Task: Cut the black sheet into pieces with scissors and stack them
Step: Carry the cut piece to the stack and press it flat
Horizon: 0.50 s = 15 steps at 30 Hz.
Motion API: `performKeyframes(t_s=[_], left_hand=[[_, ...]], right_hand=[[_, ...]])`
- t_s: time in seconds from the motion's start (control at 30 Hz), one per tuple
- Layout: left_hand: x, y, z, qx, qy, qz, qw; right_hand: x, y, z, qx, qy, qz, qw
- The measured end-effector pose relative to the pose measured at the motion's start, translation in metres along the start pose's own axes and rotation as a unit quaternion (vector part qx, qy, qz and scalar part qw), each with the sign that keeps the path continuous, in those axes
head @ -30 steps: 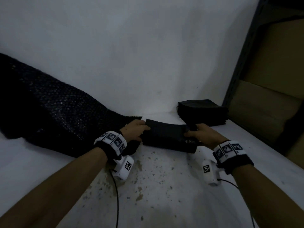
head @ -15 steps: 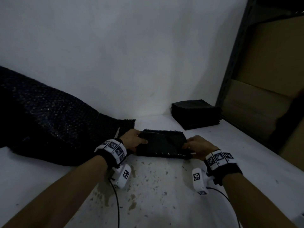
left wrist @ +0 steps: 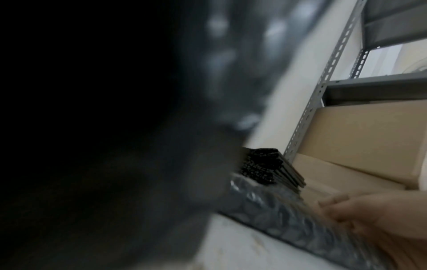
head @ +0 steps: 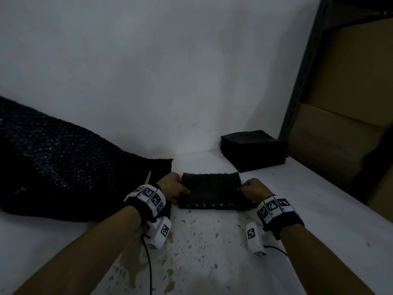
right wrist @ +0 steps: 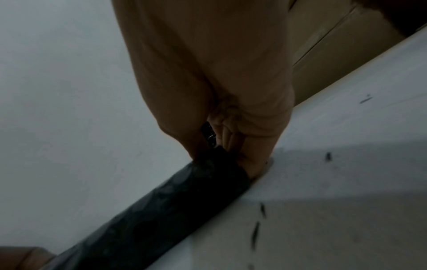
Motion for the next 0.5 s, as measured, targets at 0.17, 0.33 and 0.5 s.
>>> performKeyframes(t_s=[0.17, 0.33, 0.5], left_hand=[[-0.002, 0.0, 0.007, 0.005, 0.007, 0.047, 0.999], [-0.003, -0.001, 0.016, 0.001, 0.002, 0.074, 0.997], [-0.007, -0.003, 0.02, -0.026, -0.011, 0.15, 0.988]], right_hand=[[0.005, 0.003, 0.008, 0.011, -0.013, -0.049, 0.999], [0.01, 0.004, 0.008, 0.016, 0.002, -0.101, 0.995], [0.013, 0.003, 0.006, 0.022, 0.0, -0.127, 0.992]])
Point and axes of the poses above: each hand's wrist, its own z-axis towards the middle knuckle, its own y-axis out of the back of the hand, x = y × z, the point moved 2 cm from there along z, towards the middle knuckle, and after that the axes turned 2 degrees about z, right-handed, at the moved point
